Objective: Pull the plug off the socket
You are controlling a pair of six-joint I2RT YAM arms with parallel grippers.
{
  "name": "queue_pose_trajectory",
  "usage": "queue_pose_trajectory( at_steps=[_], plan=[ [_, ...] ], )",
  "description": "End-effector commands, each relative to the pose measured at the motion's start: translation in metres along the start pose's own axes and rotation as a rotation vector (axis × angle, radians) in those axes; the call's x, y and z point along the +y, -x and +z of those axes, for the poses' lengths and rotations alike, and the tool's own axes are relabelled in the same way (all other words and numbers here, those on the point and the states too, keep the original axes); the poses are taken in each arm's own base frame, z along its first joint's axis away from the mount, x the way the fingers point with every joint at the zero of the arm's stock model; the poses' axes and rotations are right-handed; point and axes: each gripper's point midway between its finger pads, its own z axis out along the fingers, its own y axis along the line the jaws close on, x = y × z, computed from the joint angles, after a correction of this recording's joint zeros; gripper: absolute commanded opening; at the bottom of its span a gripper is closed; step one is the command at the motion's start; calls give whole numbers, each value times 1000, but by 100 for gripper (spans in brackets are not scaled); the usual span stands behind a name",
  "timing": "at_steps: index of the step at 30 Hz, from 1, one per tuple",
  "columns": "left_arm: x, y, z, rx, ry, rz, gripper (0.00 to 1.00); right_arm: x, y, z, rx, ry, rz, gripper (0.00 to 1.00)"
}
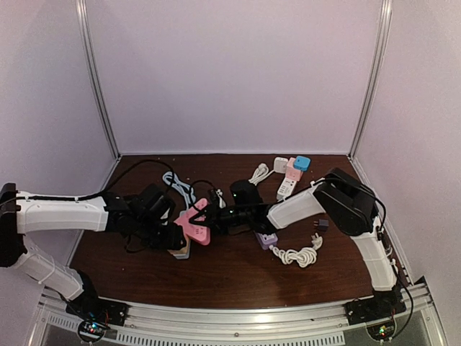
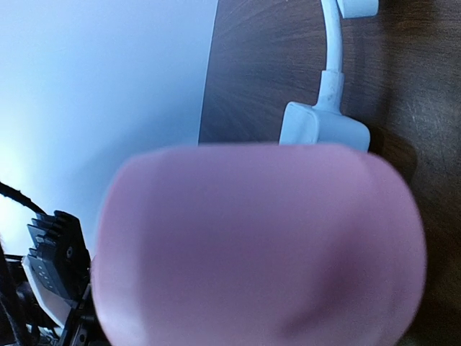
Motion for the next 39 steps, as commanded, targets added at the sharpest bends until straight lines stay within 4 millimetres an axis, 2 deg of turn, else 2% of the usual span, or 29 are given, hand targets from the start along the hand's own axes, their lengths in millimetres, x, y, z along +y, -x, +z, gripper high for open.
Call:
queue_pose_trajectory(
  at_steps=[1,7,14,17,29,39],
  plan=[
    [-27,30,-10,-73,-55,55,54,-17,0,-1,-10,-82,-34,4],
    [-30,32,-6,-58,-49,63,54,-28,-2,2,3,-120,-7,0],
    [-43,43,-17,-74,-86,79,27,-44,-3,1,2,-182,17,0],
    [-47,49,-26,-83,-94,87,22,-51,-3,1,3,-197,27,0],
    [-47,54,-43,-86,-123,73,21,-76,-1,-7,-16,-270,30,0],
    [-51,57,-48,-61,-209,27,21,-85,-2,-8,-17,-285,31,0]
  ],
)
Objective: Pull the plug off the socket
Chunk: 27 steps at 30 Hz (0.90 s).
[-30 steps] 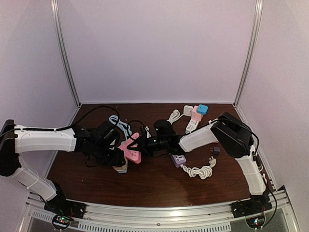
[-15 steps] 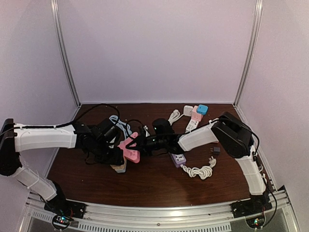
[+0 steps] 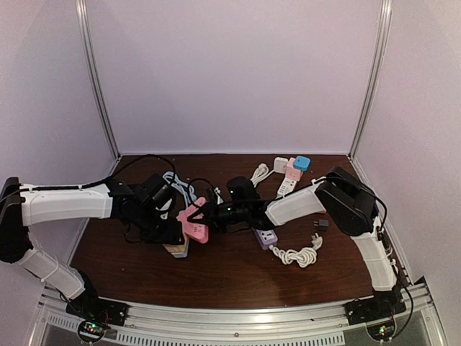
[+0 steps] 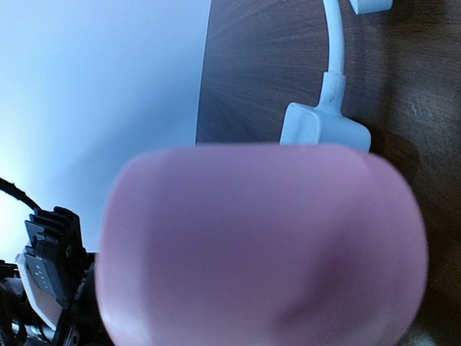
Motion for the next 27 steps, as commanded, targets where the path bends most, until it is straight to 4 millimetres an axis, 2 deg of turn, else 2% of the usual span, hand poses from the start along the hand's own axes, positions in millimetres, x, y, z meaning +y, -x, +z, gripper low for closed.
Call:
queue_pose_trajectory(
  at_steps=[1,12,21,24,27],
  plan=[
    [-51,47,-48,-170,-246,36,21,-86,-8,-5,-20,-244,6,0],
    [-40,43,-43,-137,-237,19,22,-93,-8,-8,-30,-259,10,0],
    [-41,52,-55,-155,-242,40,22,-96,-8,-10,-33,-261,15,0],
    [-29,56,-56,-167,-204,16,22,-93,-7,-10,-35,-254,12,0],
    [-4,66,-59,-191,-155,-36,22,-88,-5,-11,-38,-244,7,0]
  ],
)
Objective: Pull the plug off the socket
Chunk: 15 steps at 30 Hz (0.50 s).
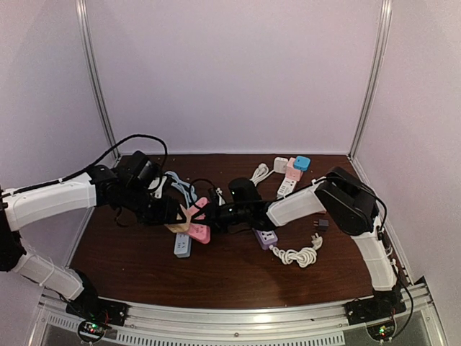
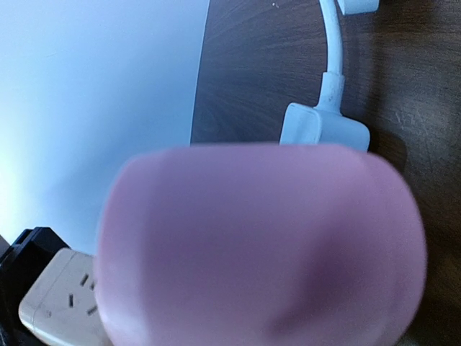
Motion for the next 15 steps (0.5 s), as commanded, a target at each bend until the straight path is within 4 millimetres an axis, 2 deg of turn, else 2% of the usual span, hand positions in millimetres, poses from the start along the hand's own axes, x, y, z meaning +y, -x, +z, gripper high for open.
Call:
queue_pose_trajectory(
  at_steps=[1,6,12,15],
  plan=[
    [28,30,-17,-92,44,-51,22,-78,-8,-8,-18,-231,23,0],
    [58,56,-23,-149,72,-116,22,-64,-5,-7,-20,-198,8,0],
    [104,91,-22,-239,67,-235,22,-49,-1,-7,-12,-167,-21,0],
    [114,108,-17,-279,18,-267,23,-45,0,-9,-4,-153,-28,4]
  ],
)
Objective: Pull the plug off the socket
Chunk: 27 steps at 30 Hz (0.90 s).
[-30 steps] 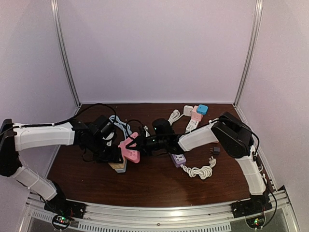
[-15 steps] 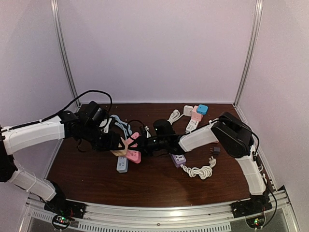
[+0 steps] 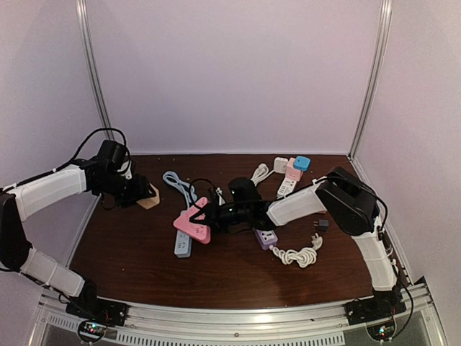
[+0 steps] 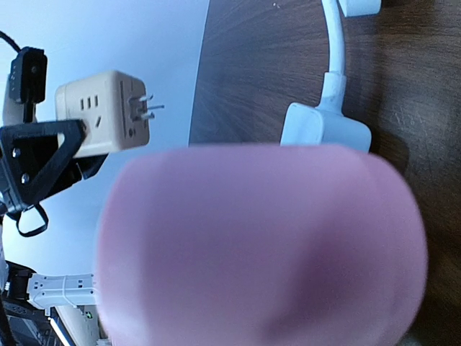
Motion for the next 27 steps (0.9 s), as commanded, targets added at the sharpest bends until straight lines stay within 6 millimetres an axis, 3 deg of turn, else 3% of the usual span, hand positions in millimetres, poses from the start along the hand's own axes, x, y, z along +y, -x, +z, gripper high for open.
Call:
queue_pose_trajectory(
  at_steps=[1,10,16,27],
  plan=[
    [-5,36,15,-88,-117,-23,24,-43,0,-8,-2,-141,-24,7],
    [28,60,58,-116,-205,-132,26,-29,6,-21,7,-86,-42,38],
    [41,61,79,-95,-258,-168,26,-24,5,-29,13,-67,-46,54],
    [64,54,95,-70,-226,-200,40,-11,4,-44,-3,-28,-44,62]
  ],
)
